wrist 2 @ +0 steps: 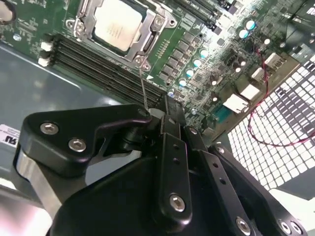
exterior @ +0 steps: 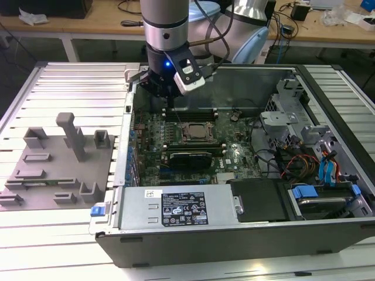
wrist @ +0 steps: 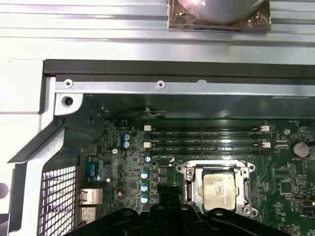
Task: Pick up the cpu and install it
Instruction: 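Install the first cpu locking lever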
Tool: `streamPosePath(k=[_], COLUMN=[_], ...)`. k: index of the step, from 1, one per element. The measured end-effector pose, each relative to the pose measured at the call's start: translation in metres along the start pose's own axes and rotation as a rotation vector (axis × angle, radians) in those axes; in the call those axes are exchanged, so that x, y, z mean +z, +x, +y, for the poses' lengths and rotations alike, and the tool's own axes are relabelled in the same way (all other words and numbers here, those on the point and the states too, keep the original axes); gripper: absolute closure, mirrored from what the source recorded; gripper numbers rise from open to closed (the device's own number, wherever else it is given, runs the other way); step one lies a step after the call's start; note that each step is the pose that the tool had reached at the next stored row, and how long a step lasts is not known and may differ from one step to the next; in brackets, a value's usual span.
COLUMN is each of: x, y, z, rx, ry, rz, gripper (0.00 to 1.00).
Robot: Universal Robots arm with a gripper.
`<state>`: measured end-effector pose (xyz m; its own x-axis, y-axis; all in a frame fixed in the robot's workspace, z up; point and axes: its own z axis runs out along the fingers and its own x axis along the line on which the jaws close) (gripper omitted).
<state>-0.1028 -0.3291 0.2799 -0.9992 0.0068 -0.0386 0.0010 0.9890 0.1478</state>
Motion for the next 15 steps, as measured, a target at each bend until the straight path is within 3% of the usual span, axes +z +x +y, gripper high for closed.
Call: streamPosePath(k=[4,10,12,13,15], x=[0.0004,0.0079,0.0091,0.0098,0.0106], y=[0.0001,0.0037,0.0045,0.0048,0.0053], z=[-0.0001,-0.0012,-0.0014,-0.0015,-0.0016], rx=[0.000,0.000,0.001,0.002,0.002], ry=[0.0003,-0.0030,-0.0160,-0.0333,-0.0497], rz=[0.0023,0.0022,0.0023,0.0023,0.0023], gripper=[0.89,0.89,0.89,0.89,0.89])
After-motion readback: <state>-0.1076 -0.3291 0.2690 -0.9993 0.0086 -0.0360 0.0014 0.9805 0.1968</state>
